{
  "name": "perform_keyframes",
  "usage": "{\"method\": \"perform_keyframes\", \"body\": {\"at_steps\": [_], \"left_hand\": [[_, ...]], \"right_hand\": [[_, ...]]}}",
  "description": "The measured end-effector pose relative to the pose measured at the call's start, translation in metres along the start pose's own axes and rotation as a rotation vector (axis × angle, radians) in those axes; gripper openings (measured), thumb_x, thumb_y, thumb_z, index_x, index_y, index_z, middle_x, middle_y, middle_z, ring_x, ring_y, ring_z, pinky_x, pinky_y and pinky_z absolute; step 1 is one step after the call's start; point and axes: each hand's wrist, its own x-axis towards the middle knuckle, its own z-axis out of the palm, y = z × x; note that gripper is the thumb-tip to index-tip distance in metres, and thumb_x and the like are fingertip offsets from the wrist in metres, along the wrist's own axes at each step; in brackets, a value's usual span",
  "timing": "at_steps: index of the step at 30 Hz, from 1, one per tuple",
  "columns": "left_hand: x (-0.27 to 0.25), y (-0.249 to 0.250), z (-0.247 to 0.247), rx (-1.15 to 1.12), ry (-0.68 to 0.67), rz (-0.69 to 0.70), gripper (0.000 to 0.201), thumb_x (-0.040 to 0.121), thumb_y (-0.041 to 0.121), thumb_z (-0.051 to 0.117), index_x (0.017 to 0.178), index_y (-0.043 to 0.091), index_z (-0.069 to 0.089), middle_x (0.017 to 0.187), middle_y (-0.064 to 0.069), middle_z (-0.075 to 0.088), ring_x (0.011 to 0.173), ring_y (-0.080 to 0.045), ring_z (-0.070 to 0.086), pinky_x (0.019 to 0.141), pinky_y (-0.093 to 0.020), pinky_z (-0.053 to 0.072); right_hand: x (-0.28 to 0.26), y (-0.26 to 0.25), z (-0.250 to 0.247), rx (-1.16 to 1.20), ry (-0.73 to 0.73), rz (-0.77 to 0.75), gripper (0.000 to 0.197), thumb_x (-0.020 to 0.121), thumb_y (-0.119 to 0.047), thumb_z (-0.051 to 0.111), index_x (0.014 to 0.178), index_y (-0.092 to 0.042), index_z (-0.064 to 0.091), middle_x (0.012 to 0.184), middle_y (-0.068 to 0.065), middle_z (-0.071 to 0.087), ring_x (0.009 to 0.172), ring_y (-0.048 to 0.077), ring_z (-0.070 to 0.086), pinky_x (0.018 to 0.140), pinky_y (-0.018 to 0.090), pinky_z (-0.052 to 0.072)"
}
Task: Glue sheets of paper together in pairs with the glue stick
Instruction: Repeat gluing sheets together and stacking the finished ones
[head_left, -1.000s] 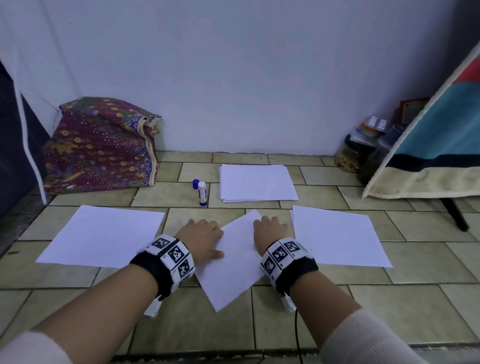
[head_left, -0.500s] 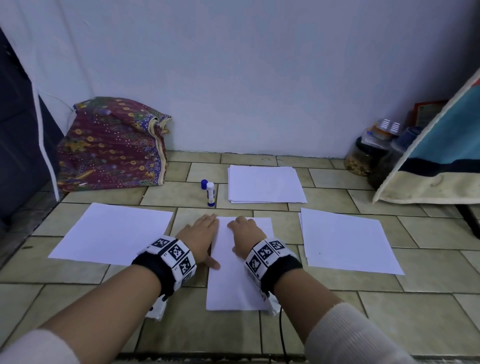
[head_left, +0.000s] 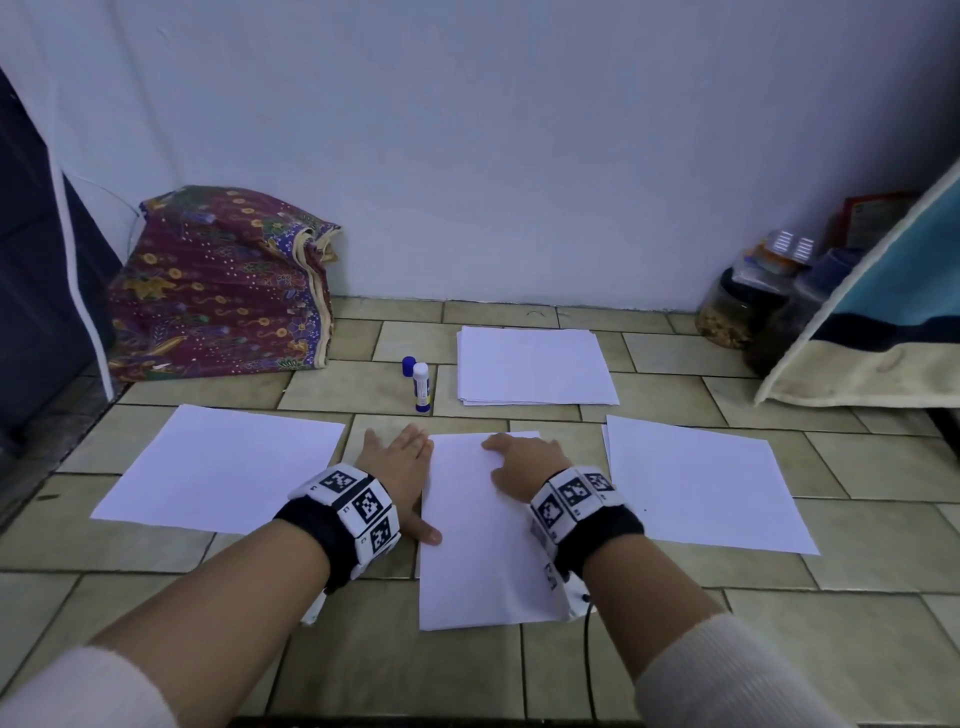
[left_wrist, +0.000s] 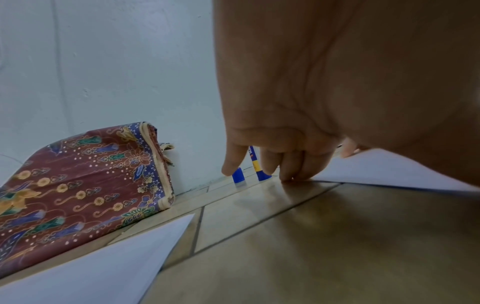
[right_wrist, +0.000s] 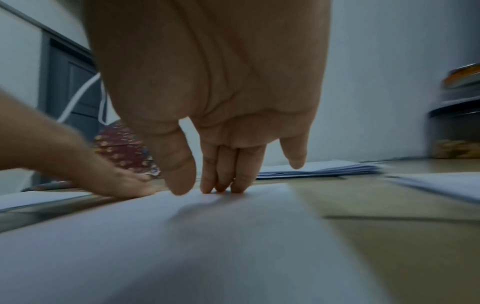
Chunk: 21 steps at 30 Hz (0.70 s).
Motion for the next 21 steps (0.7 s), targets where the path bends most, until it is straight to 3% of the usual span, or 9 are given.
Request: {"method": "perform_keyframes", "body": {"at_steps": [3,7,9,11,13,15,18,20,21], "left_hand": [[-0.001,-0.001,0.001,0.017,0.002,0.002,0.122,0.075,0.071,0.059,0.151,0.004,-0.009,0.161,-0.008,-0.01,0.148,-0.021,-0.013,0.117,-0.057,0.002],[-0.002,0.0,0.001,0.013,0.011,-0.009,0.119,0.076,0.075,0.053,0.152,0.005,-0.007,0.161,-0.007,-0.009,0.148,-0.02,-0.012,0.117,-0.057,0.001],[-0.003,0.0,0.0,0.014,0.041,-0.021,0.109,0.08,0.078,0.041,0.153,0.006,0.004,0.161,-0.007,0.0,0.148,-0.019,-0.008,0.117,-0.056,0.003],[-0.006,0.002,-0.004,0.011,0.112,-0.037,0.096,0.083,0.078,0.034,0.148,0.007,0.029,0.156,-0.009,0.022,0.146,-0.021,0.012,0.116,-0.051,0.014],[-0.012,0.002,-0.006,-0.009,0.2,-0.051,0.079,0.086,0.074,0.036,0.131,0.01,0.05,0.139,-0.007,0.045,0.131,-0.021,0.035,0.107,-0.04,0.028],[-0.017,0.0,-0.007,-0.017,0.253,-0.044,0.06,0.088,0.063,0.048,0.123,0.015,0.052,0.129,-0.004,0.05,0.123,-0.02,0.039,0.1,-0.035,0.032],[-0.018,-0.006,0.0,-0.072,0.276,0.022,0.071,0.08,0.053,0.067,0.134,0.016,0.041,0.143,-0.004,0.034,0.133,-0.022,0.03,0.105,-0.036,0.031],[-0.016,-0.011,0.004,-0.122,0.239,0.095,0.096,0.075,0.049,0.075,0.148,0.015,0.023,0.158,-0.003,0.008,0.145,-0.022,0.009,0.115,-0.041,0.021],[-0.015,-0.012,0.007,-0.122,0.195,0.123,0.107,0.074,0.05,0.076,0.152,0.013,0.012,0.16,-0.002,-0.005,0.148,-0.02,-0.003,0.118,-0.043,0.014]], "right_hand": [[0.001,0.026,-0.007,-0.032,0.002,0.082,0.045,0.098,-0.037,0.037,0.143,-0.034,0.034,0.143,-0.004,0.046,0.134,0.02,0.038,0.117,0.043,0.015],[-0.006,0.029,-0.012,-0.113,0.0,0.071,0.069,0.086,-0.057,0.055,0.144,-0.026,0.034,0.141,-0.002,0.047,0.135,0.021,0.035,0.117,0.046,0.012],[-0.011,0.019,-0.01,-0.242,0.036,0.061,0.076,0.079,-0.055,0.066,0.14,-0.02,0.039,0.136,0.003,0.048,0.133,0.024,0.033,0.112,0.045,0.024],[-0.016,0.009,-0.008,-0.342,0.072,0.09,0.067,0.078,-0.051,0.069,0.129,-0.014,0.047,0.131,0.009,0.044,0.13,0.028,0.03,0.1,0.04,0.035],[-0.019,-0.001,-0.006,-0.342,0.066,0.094,0.051,0.084,-0.038,0.068,0.123,-0.009,0.052,0.129,0.012,0.045,0.125,0.029,0.038,0.094,0.036,0.041],[-0.022,-0.01,-0.003,-0.301,0.055,0.053,0.033,0.092,-0.018,0.058,0.121,-0.004,0.053,0.128,0.015,0.048,0.12,0.029,0.046,0.093,0.033,0.043],[-0.027,-0.024,0.004,-0.327,0.052,-0.049,0.013,0.094,-0.004,0.041,0.094,-0.004,0.054,0.113,0.013,0.056,0.112,0.028,0.052,0.095,0.032,0.04],[-0.029,-0.036,0.008,-0.357,0.039,-0.091,0.024,0.094,-0.006,0.041,0.07,-0.011,0.039,0.086,0.007,0.055,0.103,0.026,0.054,0.097,0.032,0.037],[-0.029,-0.042,0.009,-0.35,0.019,-0.112,0.024,0.095,-0.009,0.042,0.071,-0.012,0.039,0.085,0.007,0.055,0.104,0.026,0.054,0.099,0.034,0.035]]}}
